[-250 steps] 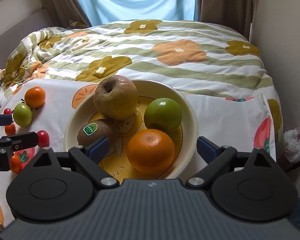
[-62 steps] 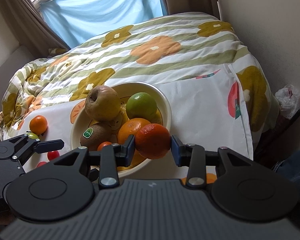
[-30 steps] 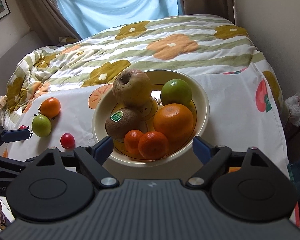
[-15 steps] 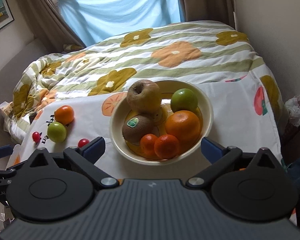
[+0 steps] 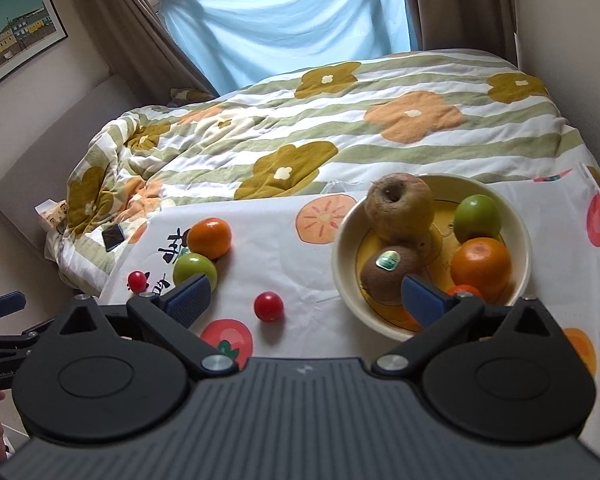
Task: Organize fruits
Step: 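Move the left tool to the red cherry tomato while the right tool moves to the green apple, then grasp the red cherry tomato with the left tool while the right tool grasps the green apple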
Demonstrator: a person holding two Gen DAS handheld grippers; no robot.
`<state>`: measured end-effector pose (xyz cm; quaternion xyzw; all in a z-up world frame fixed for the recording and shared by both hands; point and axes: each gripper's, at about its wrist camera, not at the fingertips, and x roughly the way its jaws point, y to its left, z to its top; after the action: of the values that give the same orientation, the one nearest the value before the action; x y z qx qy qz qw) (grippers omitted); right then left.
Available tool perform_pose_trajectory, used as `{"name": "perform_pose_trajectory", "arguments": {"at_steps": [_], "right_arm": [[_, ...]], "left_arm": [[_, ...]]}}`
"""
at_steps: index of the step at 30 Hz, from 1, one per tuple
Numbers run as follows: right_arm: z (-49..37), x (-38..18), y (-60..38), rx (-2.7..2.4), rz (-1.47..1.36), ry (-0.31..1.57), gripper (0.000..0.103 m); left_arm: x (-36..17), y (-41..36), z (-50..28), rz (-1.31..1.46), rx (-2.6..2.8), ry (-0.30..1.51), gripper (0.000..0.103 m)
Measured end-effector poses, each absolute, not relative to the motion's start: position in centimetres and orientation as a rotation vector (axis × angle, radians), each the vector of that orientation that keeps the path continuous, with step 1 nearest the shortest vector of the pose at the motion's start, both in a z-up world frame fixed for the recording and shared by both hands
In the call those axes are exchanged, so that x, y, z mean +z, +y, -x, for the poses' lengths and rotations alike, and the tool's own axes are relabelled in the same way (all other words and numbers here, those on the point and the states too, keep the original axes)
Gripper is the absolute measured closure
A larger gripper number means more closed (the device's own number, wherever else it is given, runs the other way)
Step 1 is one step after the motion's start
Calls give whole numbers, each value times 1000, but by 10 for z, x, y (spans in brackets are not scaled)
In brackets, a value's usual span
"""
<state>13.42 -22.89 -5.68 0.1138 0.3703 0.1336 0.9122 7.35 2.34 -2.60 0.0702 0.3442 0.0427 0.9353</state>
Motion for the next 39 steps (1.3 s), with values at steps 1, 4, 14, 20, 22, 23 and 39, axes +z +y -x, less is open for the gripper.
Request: {"name": "perform_pose_trajectory", "arguments": {"at_steps": [1, 4, 14, 20, 22, 23, 39], "right_arm": [[-134, -57, -220, 274, -230, 763, 0], [-137, -58, -193, 288, -229, 761, 0], [-158, -81, -113, 256, -273, 787, 0], [-173, -100, -84, 212, -290, 818, 0], [-178, -105, -79, 193, -299, 825, 0], [-180, -107, -77, 187, -305, 828, 0], [-203, -137, -55, 112, -321, 892, 0]], "left_arm": [[-27, 30, -75, -148, 81, 708, 0], [-32, 49, -84, -164, 57, 725, 1], [-62, 104, -129, -185, -60, 792, 12], [-82, 122, -157, -192, -120, 822, 18], [-89, 125, -166, -192, -140, 833, 18], [-92, 126, -170, -193, -150, 839, 19], [-130, 133, -204, -256, -278, 886, 30]]}}
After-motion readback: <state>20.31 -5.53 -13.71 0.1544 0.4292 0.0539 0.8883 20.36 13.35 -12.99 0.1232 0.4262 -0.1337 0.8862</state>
